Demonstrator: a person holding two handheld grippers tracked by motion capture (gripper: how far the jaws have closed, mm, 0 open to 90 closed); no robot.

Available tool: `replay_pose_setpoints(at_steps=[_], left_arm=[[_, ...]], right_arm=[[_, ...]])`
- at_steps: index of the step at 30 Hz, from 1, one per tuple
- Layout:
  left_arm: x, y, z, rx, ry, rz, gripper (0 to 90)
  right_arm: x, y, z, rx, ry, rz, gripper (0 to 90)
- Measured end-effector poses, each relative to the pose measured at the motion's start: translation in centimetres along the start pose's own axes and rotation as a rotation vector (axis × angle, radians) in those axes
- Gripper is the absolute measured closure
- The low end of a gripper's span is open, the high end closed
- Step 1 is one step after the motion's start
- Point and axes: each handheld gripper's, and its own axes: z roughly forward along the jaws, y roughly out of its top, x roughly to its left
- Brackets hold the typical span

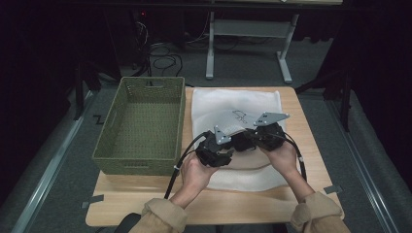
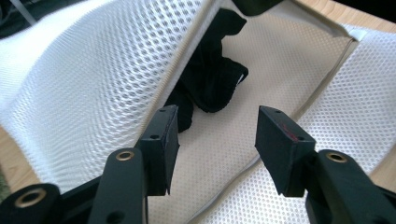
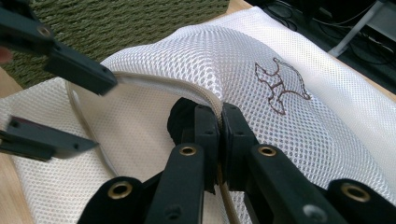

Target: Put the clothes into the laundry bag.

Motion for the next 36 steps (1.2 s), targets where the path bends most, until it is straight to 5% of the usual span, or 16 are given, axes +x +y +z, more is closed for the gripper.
replay_pose_setpoints(at_steps=[9, 11, 36], left_arm=[[0.9, 0.1, -0.4, 0.007, 0.051, -0.004, 47.4], [0.8, 0.1, -0.2, 0.02, 0.081, 0.027, 46.9], [1.1, 0.8, 1.9, 0.081, 0.113, 0.042, 57.0]], right_arm=[[0.3, -0.2, -0.3, 0.004, 0.002, -0.014, 87.5], [0.3, -0.2, -0.4, 0.002, 0.004, -0.016, 87.5], [0.8, -1.0, -0.8, 0.001, 0.022, -0.022, 86.7]])
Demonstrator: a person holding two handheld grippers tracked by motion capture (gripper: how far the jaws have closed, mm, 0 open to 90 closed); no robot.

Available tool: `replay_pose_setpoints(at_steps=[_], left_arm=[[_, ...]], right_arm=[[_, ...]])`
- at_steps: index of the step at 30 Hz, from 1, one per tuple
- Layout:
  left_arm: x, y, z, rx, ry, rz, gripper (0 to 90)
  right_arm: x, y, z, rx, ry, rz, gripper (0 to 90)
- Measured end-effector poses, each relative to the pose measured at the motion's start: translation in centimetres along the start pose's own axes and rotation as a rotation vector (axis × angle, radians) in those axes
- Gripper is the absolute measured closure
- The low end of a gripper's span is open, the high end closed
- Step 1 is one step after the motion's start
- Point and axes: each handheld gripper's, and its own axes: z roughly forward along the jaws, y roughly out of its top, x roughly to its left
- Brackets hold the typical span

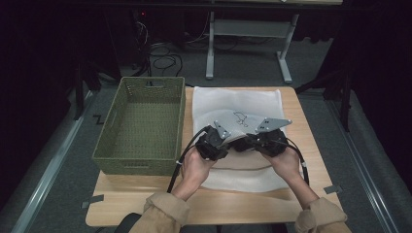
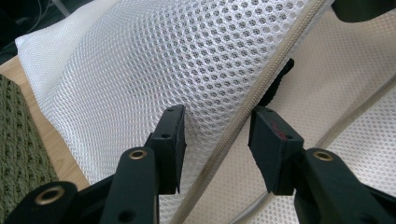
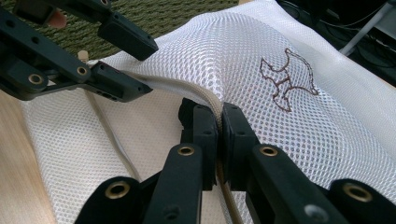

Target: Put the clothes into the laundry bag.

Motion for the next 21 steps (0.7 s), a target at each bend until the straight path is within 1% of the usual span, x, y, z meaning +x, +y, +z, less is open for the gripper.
replay_pose_setpoints(at_steps=[5, 6, 7, 10, 12, 16, 18, 21], left_arm=[[-0.15, -0.01, 0.24, 0.013, -0.005, 0.013, 62.0], [-0.14, 0.0, 0.28, 0.02, -0.006, 0.017, 63.9], [-0.13, -0.01, 0.36, 0.023, -0.012, 0.015, 65.5], [0.04, 0.02, 0.52, 0.037, -0.028, 0.006, 69.6], [0.08, -0.01, 0.52, 0.041, -0.033, 0.009, 73.7], [0.16, -0.01, 0.4, 0.051, -0.042, 0.01, 82.7], [0.33, -0.04, 0.33, 0.046, -0.045, 0.004, 85.4], [0.56, -0.05, 0.03, 0.032, -0.049, -0.003, 86.5]], right_arm=[[0.14, -0.12, -0.09, 0.001, 0.002, 0.006, 86.6], [0.14, -0.15, -0.09, 0.003, 0.007, -0.003, 86.4], [0.23, -0.21, -0.02, 0.0, 0.005, 0.003, 86.4], [0.23, -0.29, 0.08, 0.005, 0.009, -0.002, 86.4], [0.32, -0.31, 0.15, 0.009, 0.008, 0.0, 86.4], [0.5, -0.3, 0.17, 0.008, 0.009, -0.016, 85.6], [0.53, -0.32, 0.24, 0.009, 0.01, -0.016, 84.9], [0.45, -0.36, 0.23, 0.013, 0.012, -0.011, 82.0]])
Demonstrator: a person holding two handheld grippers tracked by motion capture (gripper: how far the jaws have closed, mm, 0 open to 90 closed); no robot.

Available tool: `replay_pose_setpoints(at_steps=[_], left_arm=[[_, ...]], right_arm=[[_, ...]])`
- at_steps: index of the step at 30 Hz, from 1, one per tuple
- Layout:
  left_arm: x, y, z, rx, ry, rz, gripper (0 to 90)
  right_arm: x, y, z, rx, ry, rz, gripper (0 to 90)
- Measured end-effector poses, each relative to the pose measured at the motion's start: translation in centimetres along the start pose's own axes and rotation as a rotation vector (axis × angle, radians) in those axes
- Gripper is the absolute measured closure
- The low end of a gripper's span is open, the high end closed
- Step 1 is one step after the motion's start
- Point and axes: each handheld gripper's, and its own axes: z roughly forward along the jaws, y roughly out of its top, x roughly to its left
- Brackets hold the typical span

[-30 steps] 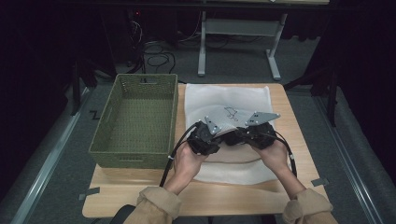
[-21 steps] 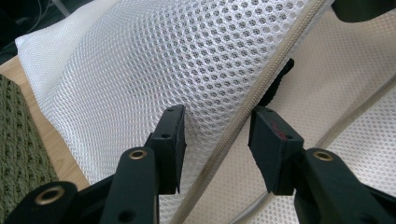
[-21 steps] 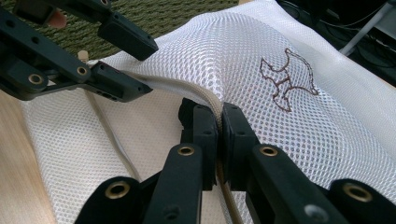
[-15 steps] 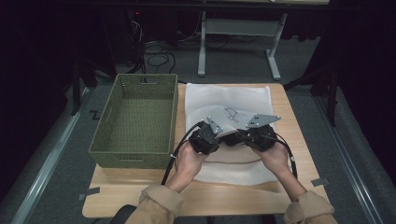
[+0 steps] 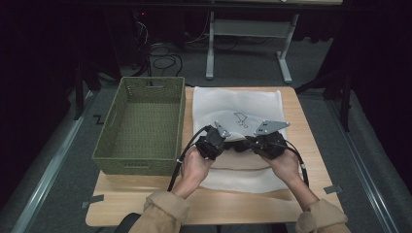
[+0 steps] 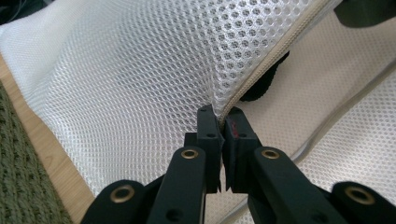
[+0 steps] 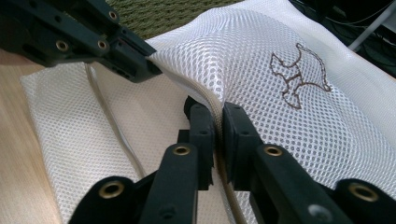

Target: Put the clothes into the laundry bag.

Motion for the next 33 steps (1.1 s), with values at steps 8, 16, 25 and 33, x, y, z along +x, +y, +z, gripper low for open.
replay_pose_setpoints(at_steps=[8, 16, 25, 33], left_arm=[[0.3, -0.1, -0.4, -0.013, -0.014, -0.011, 86.8], [0.0, -0.2, -1.0, -0.026, -0.02, 0.002, 86.7], [0.3, -0.4, -1.4, -0.037, -0.024, -0.005, 86.6], [0.4, -0.5, -1.7, -0.059, -0.023, -0.005, 86.6]], right_arm=[[0.0, -1.2, -0.2, 0.009, -0.012, 0.019, 73.3], [-0.2, -2.9, -0.2, 0.03, -0.022, 0.033, 68.3], [-0.2, -4.9, 0.0, 0.064, -0.04, 0.051, 68.2], [-0.5, -6.2, -0.3, 0.076, -0.051, 0.057, 74.7]])
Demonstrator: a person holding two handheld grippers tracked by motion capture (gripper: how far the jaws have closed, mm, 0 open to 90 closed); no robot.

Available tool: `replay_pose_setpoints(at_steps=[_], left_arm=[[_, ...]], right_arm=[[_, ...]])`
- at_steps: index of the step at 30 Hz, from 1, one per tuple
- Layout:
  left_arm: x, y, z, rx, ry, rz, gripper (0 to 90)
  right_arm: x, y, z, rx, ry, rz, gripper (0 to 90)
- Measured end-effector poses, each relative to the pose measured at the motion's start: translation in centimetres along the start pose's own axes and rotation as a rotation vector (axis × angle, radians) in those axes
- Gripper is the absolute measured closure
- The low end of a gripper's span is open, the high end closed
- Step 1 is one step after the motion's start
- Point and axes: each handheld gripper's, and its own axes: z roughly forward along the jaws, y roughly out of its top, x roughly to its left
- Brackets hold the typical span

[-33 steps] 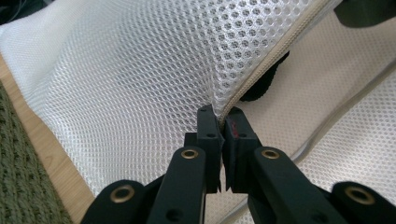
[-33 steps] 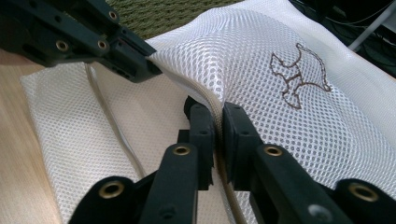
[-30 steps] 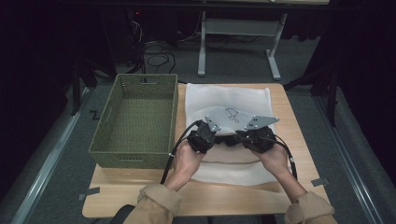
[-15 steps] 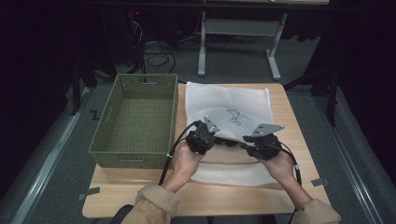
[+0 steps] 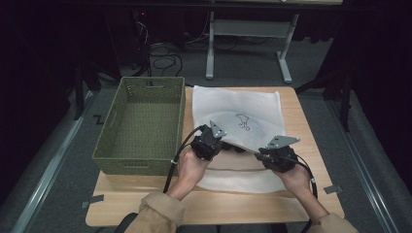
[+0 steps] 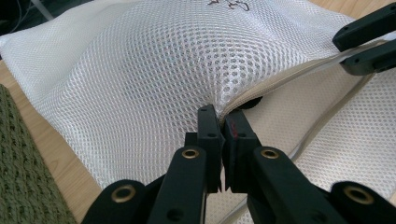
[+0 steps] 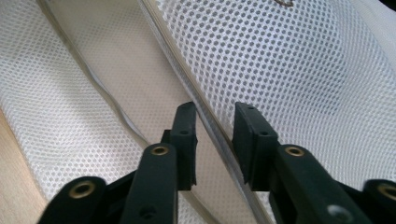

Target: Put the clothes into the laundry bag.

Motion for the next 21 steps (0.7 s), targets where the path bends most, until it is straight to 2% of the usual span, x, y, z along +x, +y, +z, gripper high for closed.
replay_pose_setpoints(at_steps=[8, 15, 21], left_arm=[[-0.5, -0.4, 0.2, 0.017, -0.003, 0.018, 86.5], [-0.7, -1.7, 0.8, 0.048, -0.024, 0.012, 86.2], [-0.8, -2.7, 1.6, 0.073, -0.039, 0.009, 85.8]], right_arm=[[-0.1, -0.6, -0.2, 0.008, 0.01, 0.002, 83.1], [0.0, -1.2, 0.0, -0.004, 0.024, 0.018, 84.3], [0.1, -1.6, 0.4, 0.005, 0.033, 0.021, 84.3]])
